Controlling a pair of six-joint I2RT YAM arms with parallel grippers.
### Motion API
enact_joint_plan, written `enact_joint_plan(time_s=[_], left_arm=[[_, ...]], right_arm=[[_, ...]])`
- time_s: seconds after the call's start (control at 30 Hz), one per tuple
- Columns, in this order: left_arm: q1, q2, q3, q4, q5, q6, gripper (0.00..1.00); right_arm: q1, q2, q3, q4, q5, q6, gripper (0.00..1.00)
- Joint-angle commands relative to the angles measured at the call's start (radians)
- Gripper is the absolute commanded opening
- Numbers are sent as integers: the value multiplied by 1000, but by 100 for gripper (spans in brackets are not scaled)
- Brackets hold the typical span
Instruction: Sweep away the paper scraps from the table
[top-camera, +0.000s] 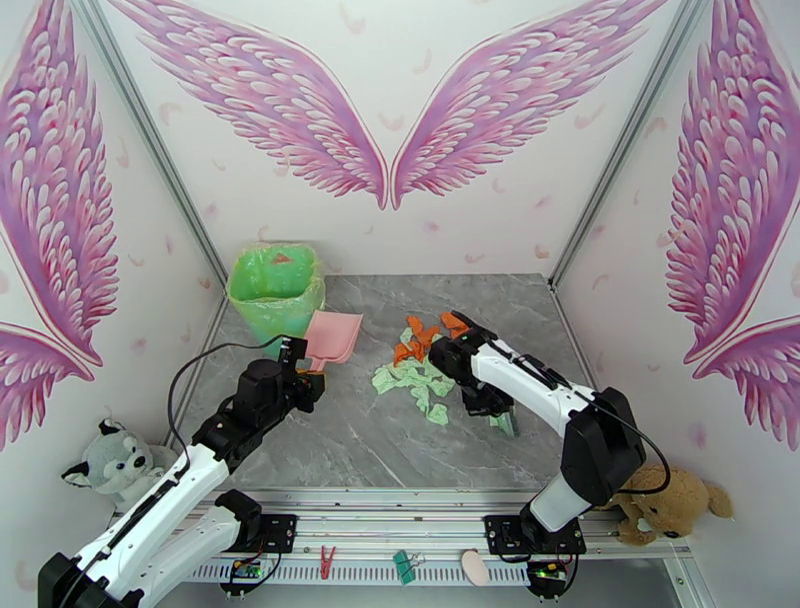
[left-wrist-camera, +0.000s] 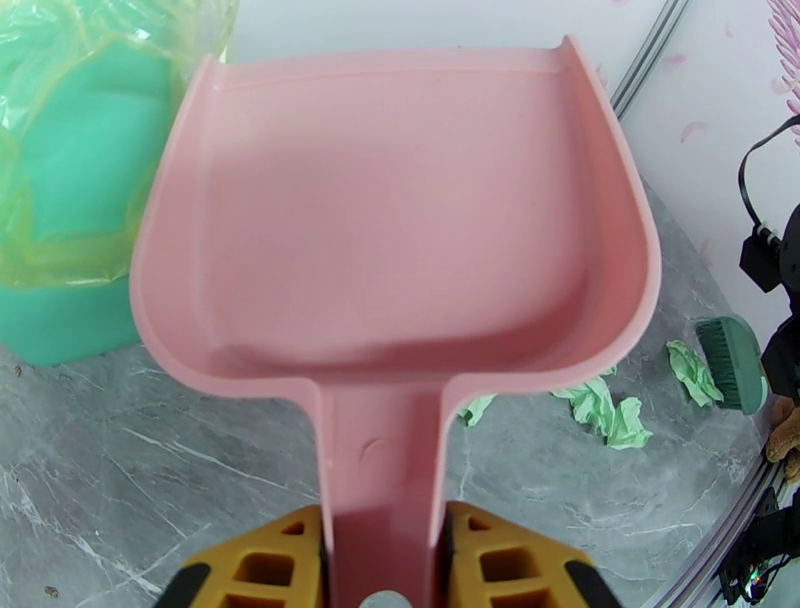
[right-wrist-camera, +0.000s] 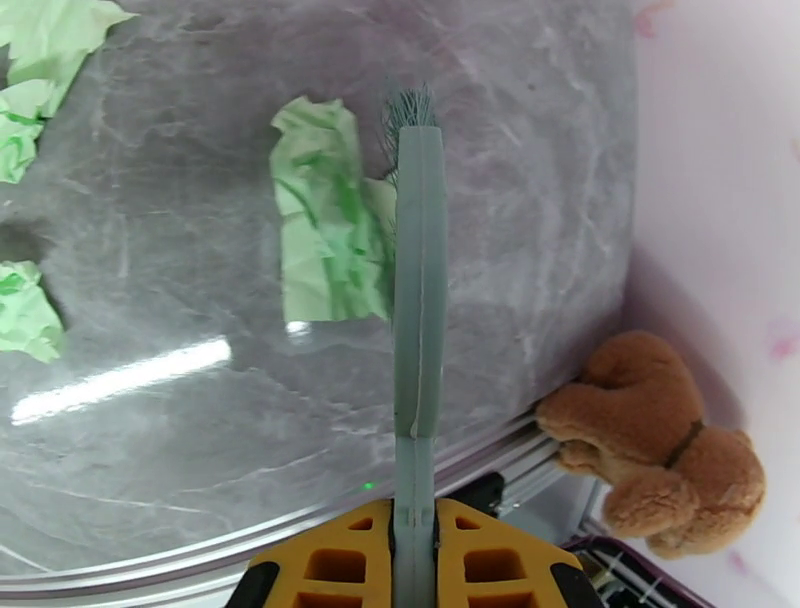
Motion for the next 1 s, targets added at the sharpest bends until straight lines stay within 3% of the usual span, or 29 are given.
enact_joint_plan(time_s=[0.0,0.43,0.63,0.97], left_arm=[[4,-4,2,12,13,0,0],[-31,-2,-27,1,2,7,0],[-154,18,-3,-64,-52,7,0],[-326,-12,-41,-236,-85,-156,0]], right_arm=[[7,-18,22,118,-84,1,0],[5,-41,174,273,-218,32,0],[1,-84,211,215,-190,6,0],[-16,-175,276,87,-76,-71,0]])
